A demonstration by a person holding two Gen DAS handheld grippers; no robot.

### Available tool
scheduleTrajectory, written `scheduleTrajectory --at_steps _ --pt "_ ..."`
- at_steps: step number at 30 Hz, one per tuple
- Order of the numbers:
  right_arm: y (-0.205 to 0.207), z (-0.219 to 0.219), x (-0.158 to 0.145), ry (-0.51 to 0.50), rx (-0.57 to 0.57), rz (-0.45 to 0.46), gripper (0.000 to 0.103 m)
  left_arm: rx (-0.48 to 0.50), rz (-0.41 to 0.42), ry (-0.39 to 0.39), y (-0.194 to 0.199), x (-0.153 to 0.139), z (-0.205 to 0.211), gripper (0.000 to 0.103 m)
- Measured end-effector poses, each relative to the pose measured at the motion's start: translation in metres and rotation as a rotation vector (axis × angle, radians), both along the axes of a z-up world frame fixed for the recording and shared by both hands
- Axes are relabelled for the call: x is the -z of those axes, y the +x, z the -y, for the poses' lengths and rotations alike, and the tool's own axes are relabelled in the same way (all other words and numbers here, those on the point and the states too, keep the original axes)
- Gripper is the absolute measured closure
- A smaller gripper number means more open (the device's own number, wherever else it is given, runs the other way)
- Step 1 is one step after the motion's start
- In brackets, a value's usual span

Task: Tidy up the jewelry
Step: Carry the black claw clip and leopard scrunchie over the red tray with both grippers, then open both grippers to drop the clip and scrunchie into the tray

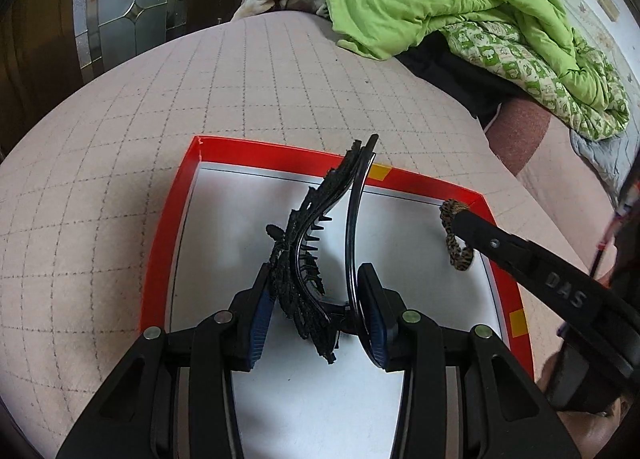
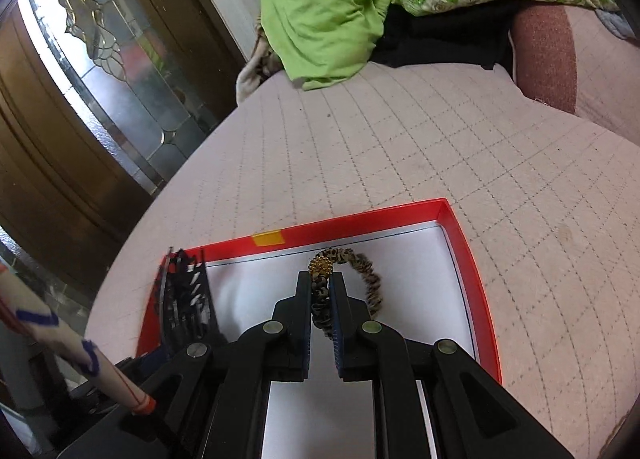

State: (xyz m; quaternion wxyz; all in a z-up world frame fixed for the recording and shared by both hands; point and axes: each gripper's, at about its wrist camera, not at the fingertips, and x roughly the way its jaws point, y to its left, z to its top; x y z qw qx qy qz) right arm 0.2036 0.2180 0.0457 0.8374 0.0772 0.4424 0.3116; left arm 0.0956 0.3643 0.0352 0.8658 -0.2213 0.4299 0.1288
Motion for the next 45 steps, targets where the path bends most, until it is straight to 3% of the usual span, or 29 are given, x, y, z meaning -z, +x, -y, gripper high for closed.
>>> scheduleTrajectory --at_steps 9,13,20,27,36,42,45 --pt "0.007 -0.004 0.006 0.004 -0.009 -0.028 0.09 0.013 0.0 0.005 0.003 -0.001 0.004 0.055" --pt "0.004 0.004 0.002 0.038 -0.008 -0.034 0.07 0.019 -0.001 0.022 0.003 -0.001 0.009 0.051" --pt "-0.007 0.02 0.01 0.062 0.027 -0.033 0.069 0.016 0.021 0.013 -0.002 0.0 0.01 0.049" --pt "-0.035 0.04 0.011 0.048 0.05 -0.021 0.069 0.046 0.0 0.072 -0.01 -0.001 0.027 0.048" --pt "-0.084 0.079 0.013 0.054 0.115 -0.043 0.069 0.148 -0.01 0.053 -0.038 -0.007 0.059 0.048" --pt "-0.118 0.126 -0.014 0.147 0.167 0.015 0.068 0.187 0.105 0.138 -0.063 -0.035 0.09 0.047" --pt "-0.133 0.16 -0.032 0.177 0.2 0.068 0.057 0.212 0.168 0.162 -0.073 -0.046 0.111 0.046"
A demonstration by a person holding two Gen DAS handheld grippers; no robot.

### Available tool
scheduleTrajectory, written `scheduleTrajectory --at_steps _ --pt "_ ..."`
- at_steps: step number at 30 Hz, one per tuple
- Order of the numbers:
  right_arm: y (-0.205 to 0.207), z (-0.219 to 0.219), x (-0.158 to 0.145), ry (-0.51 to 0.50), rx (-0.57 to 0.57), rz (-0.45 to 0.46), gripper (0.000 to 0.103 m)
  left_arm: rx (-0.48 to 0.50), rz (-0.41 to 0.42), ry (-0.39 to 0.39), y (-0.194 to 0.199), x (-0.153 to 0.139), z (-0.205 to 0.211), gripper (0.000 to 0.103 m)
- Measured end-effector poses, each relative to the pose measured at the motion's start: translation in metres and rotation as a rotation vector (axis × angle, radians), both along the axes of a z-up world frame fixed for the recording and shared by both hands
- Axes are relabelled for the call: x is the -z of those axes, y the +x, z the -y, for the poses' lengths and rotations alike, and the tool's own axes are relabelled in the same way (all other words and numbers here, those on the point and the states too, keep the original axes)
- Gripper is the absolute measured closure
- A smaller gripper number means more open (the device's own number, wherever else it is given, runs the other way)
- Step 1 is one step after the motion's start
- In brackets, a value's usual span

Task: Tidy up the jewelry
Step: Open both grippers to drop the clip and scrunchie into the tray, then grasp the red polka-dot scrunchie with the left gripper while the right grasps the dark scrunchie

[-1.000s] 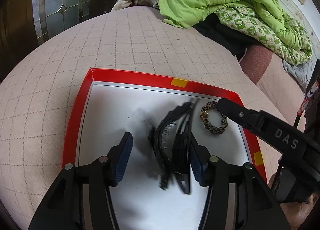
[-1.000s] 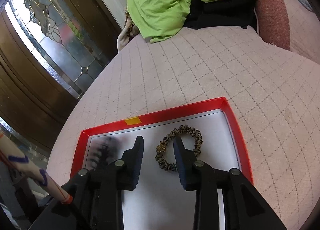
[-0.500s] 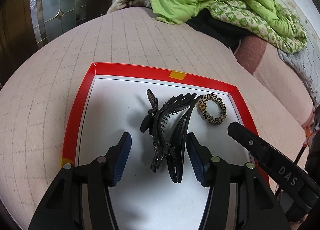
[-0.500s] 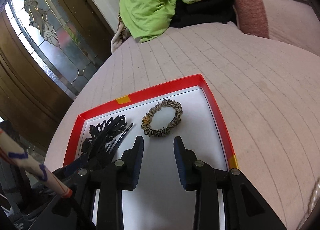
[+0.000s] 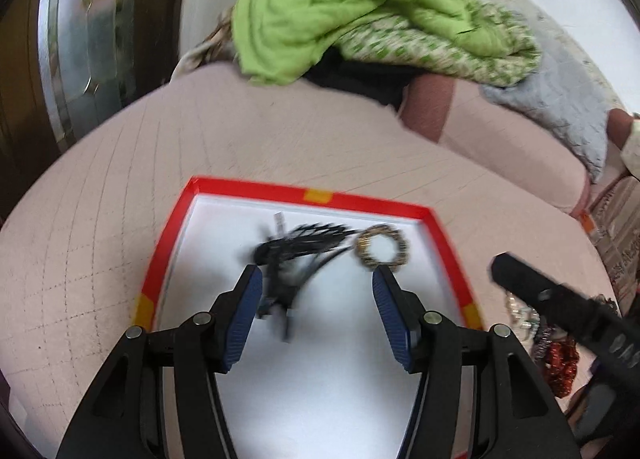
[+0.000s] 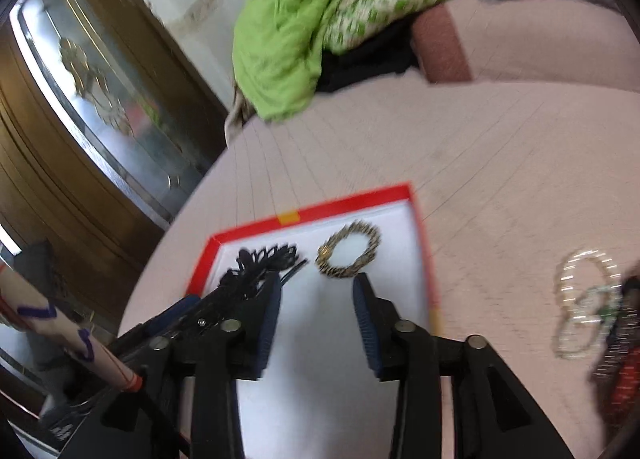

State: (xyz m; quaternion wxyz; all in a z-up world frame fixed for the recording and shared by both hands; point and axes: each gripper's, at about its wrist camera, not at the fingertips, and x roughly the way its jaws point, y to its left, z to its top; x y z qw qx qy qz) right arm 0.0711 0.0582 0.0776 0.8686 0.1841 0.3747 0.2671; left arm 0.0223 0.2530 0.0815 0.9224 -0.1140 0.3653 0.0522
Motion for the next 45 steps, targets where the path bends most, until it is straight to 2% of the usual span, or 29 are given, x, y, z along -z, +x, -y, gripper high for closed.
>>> scheduleTrajectory --at_steps 5,10,12,15,20,25,30,35,40,43,45 --pt "-0.015 0.056 -0.005 0.013 0.037 0.012 0.056 0.118 0.061 -0.01 -0.01 -0.01 0.048 0.04" --pt "-0.031 0.116 0.0 -0.064 0.111 0.059 0.056 0.28 0.055 0.016 -0.008 -0.007 0.112 0.039" --pt "-0.031 0.145 0.004 -0.057 0.156 0.057 0.056 0.332 0.056 0.041 -0.008 -0.005 0.134 0.038" --pt "-0.03 0.204 0.01 -0.02 0.26 0.037 0.056 0.399 0.057 0.048 -0.003 -0.002 0.161 0.038" --pt "-0.03 0.286 0.018 -0.045 0.415 0.015 0.056 0.512 0.006 0.002 -0.001 0.011 0.2 0.038" --pt "-0.056 0.376 0.019 -0.05 0.66 0.041 0.056 0.628 -0.063 -0.043 -0.002 0.025 0.24 0.038" --pt "-0.066 0.452 0.039 0.035 0.844 -0.053 0.056 0.726 -0.127 -0.06 -0.016 0.042 0.279 0.038" --pt "-0.073 0.486 0.058 0.057 0.913 -0.134 0.047 0.769 -0.135 0.004 -0.022 0.052 0.304 0.038" --pt "-0.055 0.49 0.068 0.04 0.869 -0.15 0.042 0.746 -0.135 0.085 -0.017 0.062 0.323 0.034" --pt "-0.035 0.487 0.074 0.007 0.846 -0.163 0.032 0.744 -0.131 0.139 -0.016 0.068 0.332 0.033" --pt "-0.027 0.486 0.084 0.005 0.83 -0.185 0.032 0.737 -0.125 0.181 -0.016 0.074 0.334 0.033"
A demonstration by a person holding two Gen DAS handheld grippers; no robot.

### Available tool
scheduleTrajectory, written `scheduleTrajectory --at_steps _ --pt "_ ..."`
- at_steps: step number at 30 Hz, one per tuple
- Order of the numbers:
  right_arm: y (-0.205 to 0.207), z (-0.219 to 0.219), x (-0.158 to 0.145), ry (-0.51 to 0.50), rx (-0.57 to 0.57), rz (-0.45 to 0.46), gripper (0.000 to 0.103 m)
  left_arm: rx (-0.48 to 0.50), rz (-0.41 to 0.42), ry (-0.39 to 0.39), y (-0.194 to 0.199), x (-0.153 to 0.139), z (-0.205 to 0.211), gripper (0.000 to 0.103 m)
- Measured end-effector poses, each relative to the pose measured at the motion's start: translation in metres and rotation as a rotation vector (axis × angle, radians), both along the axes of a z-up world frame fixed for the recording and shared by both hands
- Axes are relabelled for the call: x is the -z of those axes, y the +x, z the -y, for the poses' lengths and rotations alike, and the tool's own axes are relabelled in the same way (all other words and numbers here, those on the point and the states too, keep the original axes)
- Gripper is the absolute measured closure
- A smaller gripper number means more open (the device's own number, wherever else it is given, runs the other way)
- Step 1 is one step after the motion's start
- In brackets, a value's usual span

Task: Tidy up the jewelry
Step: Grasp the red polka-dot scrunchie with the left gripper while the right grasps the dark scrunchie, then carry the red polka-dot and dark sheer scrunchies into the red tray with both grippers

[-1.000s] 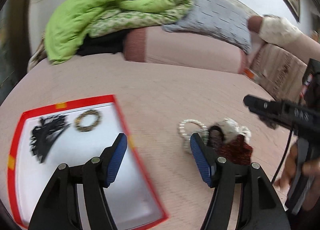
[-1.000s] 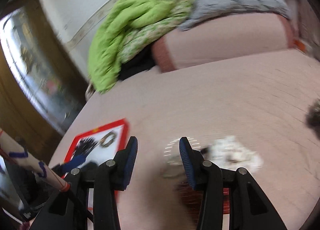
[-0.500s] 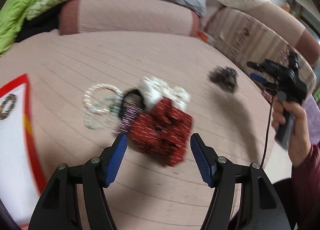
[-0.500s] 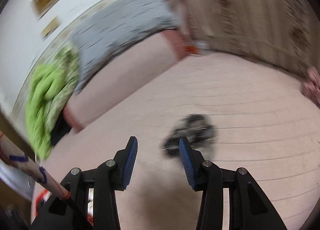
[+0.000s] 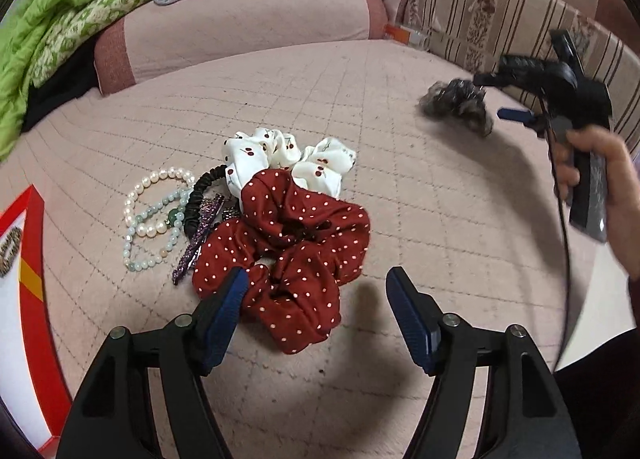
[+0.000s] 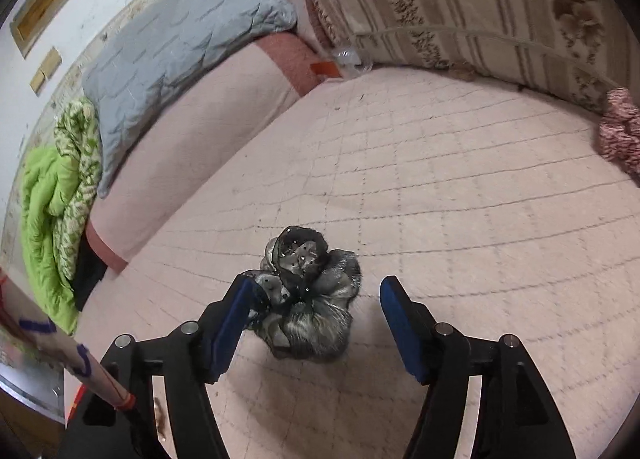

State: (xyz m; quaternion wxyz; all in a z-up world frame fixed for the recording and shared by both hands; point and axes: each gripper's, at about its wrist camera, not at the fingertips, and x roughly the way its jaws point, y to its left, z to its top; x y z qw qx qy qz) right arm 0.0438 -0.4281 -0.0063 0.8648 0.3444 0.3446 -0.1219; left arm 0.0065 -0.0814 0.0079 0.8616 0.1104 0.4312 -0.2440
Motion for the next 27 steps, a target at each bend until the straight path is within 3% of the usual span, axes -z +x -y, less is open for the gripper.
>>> scheduleTrajectory --at_steps 4,6,7,8,11,18,21,27 --pt "0.026 -0.005 0.017 -0.011 -0.021 -0.055 0.032 -0.047 0.016 0.017 0.007 0.009 -0.001 0.036" --pt "0.032 -0.007 0.021 -0.023 -0.024 -0.066 0.032 -0.066 0.013 0.002 0.009 0.008 -0.003 0.048" --pt "0.035 -0.008 0.022 -0.025 -0.033 -0.068 0.042 -0.07 0.017 0.004 0.009 0.008 -0.003 0.052" --pt "0.038 -0.008 0.022 -0.021 -0.044 -0.074 0.068 -0.071 0.019 0.004 0.008 0.008 -0.005 0.06" --pt "0.038 -0.013 0.017 -0.005 -0.067 -0.061 0.085 -0.092 0.012 -0.016 0.01 0.007 -0.011 0.074" --pt "0.025 -0.043 -0.027 -0.033 -0.109 0.063 0.088 -0.118 0.047 -0.074 0.006 -0.01 -0.02 0.079" --pt "0.016 -0.072 -0.051 -0.039 -0.183 0.148 0.088 -0.135 0.071 -0.091 0.005 -0.02 -0.029 0.079" --pt "0.012 -0.132 -0.073 -0.06 -0.318 0.212 0.088 -0.172 0.105 -0.122 0.005 -0.038 -0.052 0.079"
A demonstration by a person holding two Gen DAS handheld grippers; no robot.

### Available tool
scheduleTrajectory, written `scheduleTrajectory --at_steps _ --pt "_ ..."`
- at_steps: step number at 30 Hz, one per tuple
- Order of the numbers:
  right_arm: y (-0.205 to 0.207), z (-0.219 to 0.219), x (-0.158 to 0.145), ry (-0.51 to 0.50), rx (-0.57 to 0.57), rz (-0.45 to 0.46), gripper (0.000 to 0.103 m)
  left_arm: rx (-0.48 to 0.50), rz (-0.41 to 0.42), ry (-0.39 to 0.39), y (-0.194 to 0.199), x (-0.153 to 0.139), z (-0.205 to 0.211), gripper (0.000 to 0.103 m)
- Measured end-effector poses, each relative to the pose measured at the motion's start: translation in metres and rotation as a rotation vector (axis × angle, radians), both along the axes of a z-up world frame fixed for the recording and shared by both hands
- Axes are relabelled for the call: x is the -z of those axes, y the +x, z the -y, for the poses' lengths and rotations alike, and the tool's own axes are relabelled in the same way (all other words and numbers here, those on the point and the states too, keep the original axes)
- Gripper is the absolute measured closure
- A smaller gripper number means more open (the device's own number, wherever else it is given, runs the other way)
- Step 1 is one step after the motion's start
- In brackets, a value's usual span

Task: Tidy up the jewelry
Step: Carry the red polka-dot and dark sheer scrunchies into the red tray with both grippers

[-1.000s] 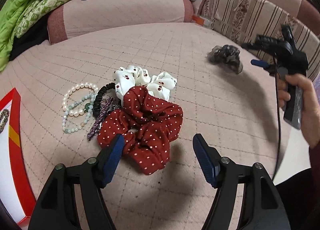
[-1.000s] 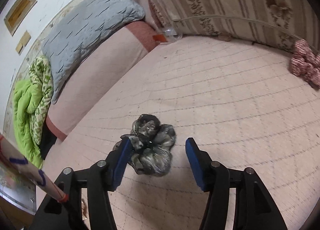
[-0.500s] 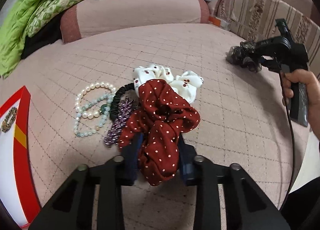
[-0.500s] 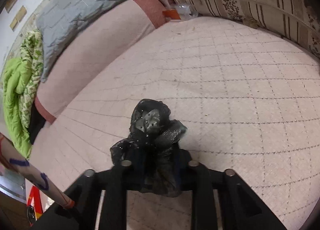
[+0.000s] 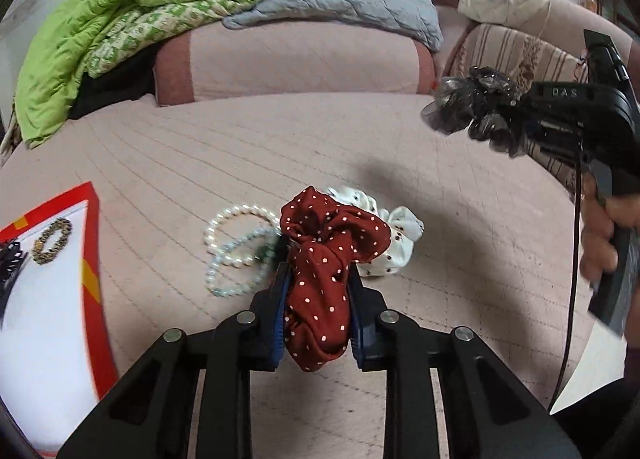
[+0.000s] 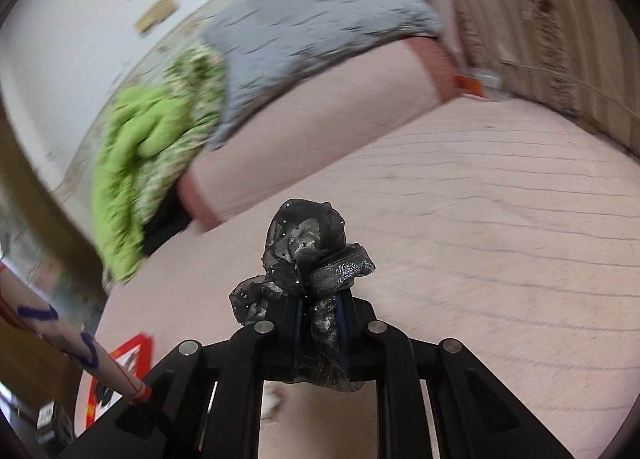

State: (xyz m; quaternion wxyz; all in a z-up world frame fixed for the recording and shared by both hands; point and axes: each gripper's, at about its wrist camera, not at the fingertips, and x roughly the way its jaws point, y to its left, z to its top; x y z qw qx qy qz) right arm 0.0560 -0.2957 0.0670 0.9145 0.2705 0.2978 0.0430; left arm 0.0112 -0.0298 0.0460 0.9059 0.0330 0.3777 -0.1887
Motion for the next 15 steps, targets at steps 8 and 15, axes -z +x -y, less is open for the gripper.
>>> scheduleTrajectory --at_steps 8,15 --pt "-0.012 -0.059 -0.015 0.0 -0.108 0.039 0.088 -0.074 0.049 -0.021 0.004 -0.021 -0.038 0.079" --pt "-0.012 -0.097 -0.019 -0.02 -0.164 0.038 0.088 -0.129 0.067 -0.02 0.009 -0.028 -0.064 0.079"
